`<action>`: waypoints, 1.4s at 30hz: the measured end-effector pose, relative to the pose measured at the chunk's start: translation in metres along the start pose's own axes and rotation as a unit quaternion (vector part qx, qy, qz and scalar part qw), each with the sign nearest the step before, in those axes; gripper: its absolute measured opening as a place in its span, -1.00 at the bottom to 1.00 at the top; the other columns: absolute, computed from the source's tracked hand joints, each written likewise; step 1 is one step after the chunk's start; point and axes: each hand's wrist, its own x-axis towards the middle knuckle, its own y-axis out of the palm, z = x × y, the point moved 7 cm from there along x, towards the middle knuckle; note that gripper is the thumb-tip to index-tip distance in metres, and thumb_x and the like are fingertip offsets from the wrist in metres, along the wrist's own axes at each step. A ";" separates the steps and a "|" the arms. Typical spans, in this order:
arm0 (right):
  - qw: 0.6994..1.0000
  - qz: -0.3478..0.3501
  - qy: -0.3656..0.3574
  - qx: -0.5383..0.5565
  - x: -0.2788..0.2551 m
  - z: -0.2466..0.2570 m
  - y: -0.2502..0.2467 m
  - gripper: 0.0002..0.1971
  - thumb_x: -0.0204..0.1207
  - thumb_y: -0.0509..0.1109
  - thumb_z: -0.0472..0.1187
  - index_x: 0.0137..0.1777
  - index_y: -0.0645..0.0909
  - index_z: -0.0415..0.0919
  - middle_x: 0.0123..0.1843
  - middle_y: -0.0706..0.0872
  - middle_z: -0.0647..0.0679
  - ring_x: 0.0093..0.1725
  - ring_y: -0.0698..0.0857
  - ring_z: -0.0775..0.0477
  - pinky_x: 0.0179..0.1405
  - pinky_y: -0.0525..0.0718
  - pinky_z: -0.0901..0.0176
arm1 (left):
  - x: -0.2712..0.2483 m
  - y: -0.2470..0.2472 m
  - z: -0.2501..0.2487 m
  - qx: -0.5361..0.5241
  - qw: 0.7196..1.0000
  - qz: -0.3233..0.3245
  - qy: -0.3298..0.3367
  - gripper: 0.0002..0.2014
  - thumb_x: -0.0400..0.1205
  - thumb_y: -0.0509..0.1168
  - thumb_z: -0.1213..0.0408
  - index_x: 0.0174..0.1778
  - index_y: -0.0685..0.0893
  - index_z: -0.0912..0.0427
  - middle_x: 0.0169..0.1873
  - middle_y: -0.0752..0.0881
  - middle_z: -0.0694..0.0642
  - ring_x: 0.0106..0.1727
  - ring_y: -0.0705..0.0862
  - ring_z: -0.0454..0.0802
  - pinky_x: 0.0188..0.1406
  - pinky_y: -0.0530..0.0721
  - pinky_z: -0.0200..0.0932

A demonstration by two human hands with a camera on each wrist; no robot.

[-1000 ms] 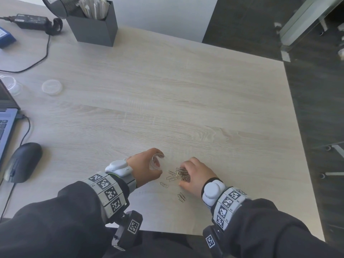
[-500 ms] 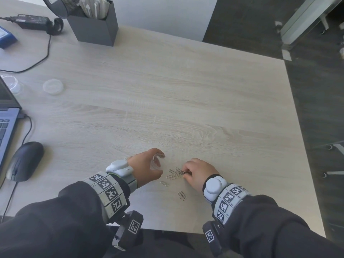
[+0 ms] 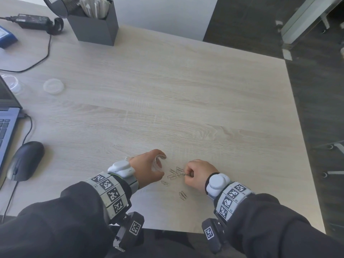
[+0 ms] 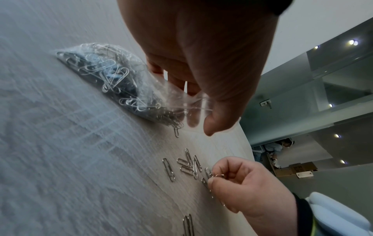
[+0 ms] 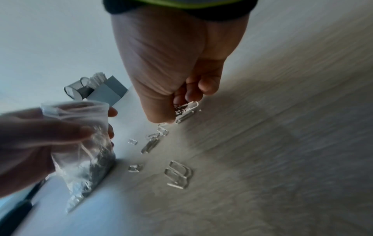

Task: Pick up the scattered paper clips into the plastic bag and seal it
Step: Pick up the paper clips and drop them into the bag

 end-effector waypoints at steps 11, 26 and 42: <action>0.980 -0.097 -0.112 0.135 -0.006 0.072 -0.038 -0.94 0.43 0.45 -0.09 -0.24 0.63 0.02 -0.24 0.62 0.15 -0.31 0.51 0.23 -0.28 0.42 0.34 | 0.002 0.004 -0.004 0.011 1.000 0.020 0.013 -0.50 0.27 0.28 -0.16 0.16 0.40 -0.48 -0.18 0.70 -0.31 -0.01 0.74 -0.03 0.08 0.73 0.05; 0.986 -0.135 -0.016 0.098 0.003 -0.014 -0.044 -0.91 0.49 0.45 -0.08 -0.02 0.70 0.07 -0.07 0.64 0.22 -0.23 0.55 0.31 -0.10 0.50 0.31 | 0.007 -0.009 0.010 -0.004 1.000 0.001 -0.013 -0.60 0.41 0.37 -0.05 0.08 0.42 -0.54 -0.20 0.67 -0.44 0.03 0.72 -0.04 0.22 0.68 0.03; 0.996 -0.030 -0.067 -0.049 0.010 0.023 0.013 -0.68 0.51 0.36 0.10 0.15 0.60 -0.05 0.13 0.57 0.03 0.13 0.56 -0.04 0.11 0.56 0.09 | 0.003 -0.018 0.024 -0.030 0.999 -0.014 -0.032 -0.58 0.32 0.27 -0.07 0.12 0.46 -0.43 -0.11 0.74 -0.30 -0.02 0.73 -0.10 0.19 0.63 -0.05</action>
